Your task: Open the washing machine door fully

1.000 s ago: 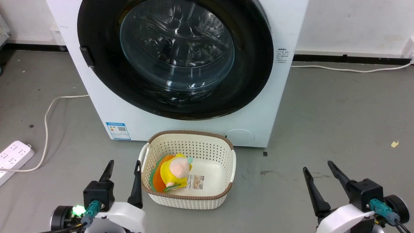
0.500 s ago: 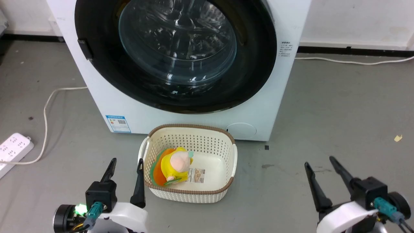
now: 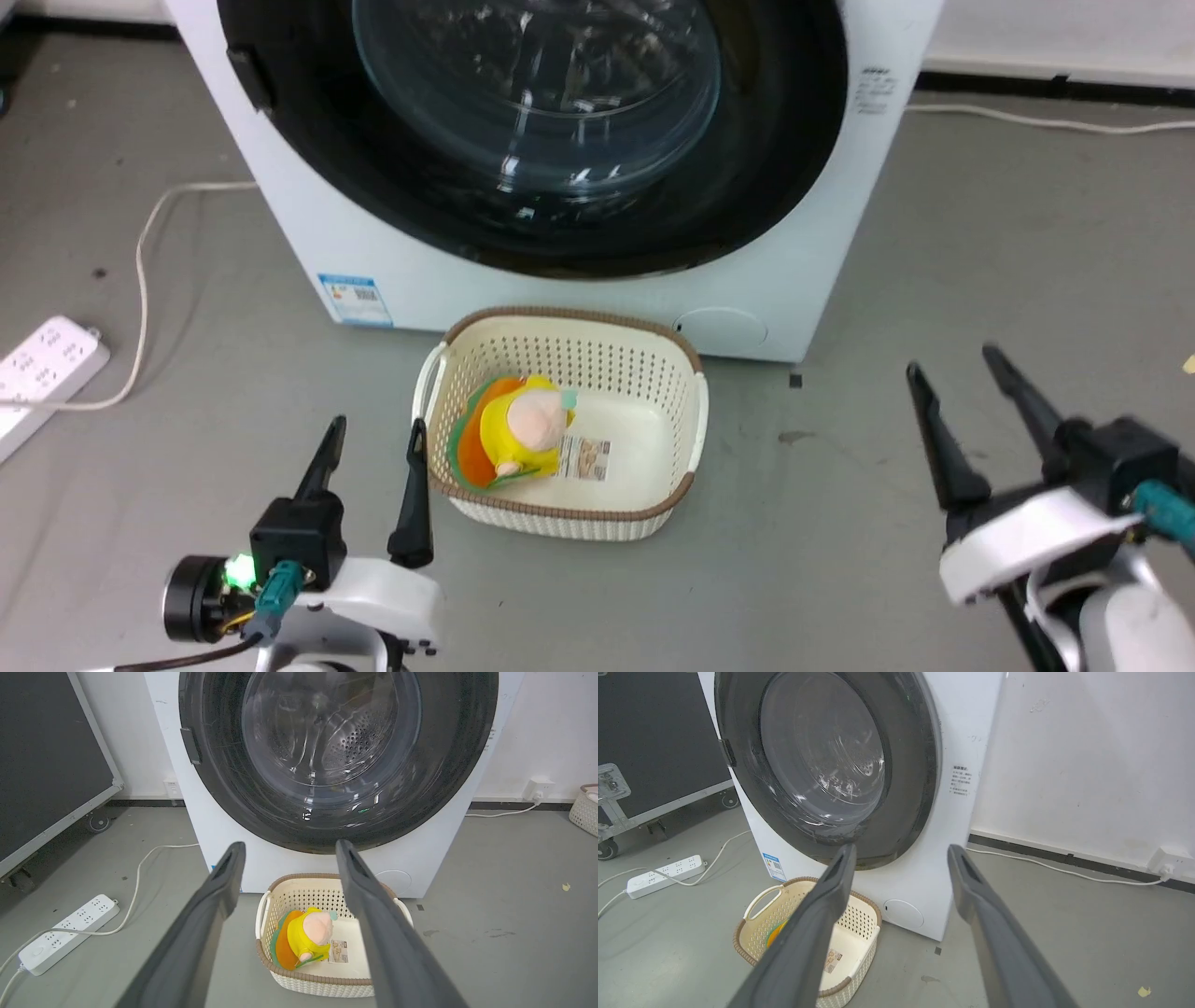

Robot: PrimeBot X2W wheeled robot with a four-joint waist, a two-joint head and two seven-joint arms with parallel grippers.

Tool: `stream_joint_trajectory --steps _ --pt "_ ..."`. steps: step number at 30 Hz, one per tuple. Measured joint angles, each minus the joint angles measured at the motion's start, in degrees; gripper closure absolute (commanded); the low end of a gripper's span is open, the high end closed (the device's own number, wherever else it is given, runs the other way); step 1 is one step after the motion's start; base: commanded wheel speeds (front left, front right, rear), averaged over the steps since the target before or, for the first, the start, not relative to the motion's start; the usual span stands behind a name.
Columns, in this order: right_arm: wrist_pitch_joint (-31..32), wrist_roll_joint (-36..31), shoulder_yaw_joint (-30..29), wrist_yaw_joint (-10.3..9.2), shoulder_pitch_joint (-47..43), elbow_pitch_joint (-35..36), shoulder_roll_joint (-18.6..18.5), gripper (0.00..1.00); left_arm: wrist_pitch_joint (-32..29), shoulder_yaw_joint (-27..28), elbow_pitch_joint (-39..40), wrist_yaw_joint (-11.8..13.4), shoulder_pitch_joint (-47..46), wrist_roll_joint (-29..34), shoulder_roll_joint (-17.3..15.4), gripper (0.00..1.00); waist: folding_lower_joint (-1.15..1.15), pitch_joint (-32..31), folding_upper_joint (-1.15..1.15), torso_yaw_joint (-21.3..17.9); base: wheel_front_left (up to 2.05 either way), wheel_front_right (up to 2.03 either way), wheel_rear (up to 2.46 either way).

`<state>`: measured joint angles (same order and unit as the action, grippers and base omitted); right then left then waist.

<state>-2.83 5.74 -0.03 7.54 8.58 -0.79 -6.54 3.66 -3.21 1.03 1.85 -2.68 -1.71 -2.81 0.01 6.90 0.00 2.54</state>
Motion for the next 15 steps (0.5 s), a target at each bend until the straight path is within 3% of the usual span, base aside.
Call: stream_joint_trajectory --steps 8,9,10,15 --pt "0.8 3.9 -0.2 0.00 6.3 -0.8 -0.9 0.00 1.0 -0.8 0.6 0.6 -1.2 -0.4 0.0 0.00 0.00 2.5 0.00 1.2 0.00 0.00 0.00" --pt "0.9 4.5 -0.3 0.00 7.1 -1.0 -0.9 0.09 1.2 -0.9 0.6 0.6 -1.3 -0.5 0.0 0.00 0.00 2.7 0.00 1.3 0.00 0.00 0.00" --pt "1.8 6.4 -0.8 0.00 9.5 -1.8 -0.7 1.00 1.5 -1.4 0.7 1.0 -2.1 -0.6 0.0 0.00 0.00 3.5 0.00 1.7 0.00 0.00 0.00" --pt "3.4 9.6 -1.7 0.00 12.8 -3.6 -0.5 1.00 2.2 -2.0 1.1 1.3 -3.1 -1.0 0.0 0.00 0.00 4.7 0.00 2.5 0.00 0.00 0.00"
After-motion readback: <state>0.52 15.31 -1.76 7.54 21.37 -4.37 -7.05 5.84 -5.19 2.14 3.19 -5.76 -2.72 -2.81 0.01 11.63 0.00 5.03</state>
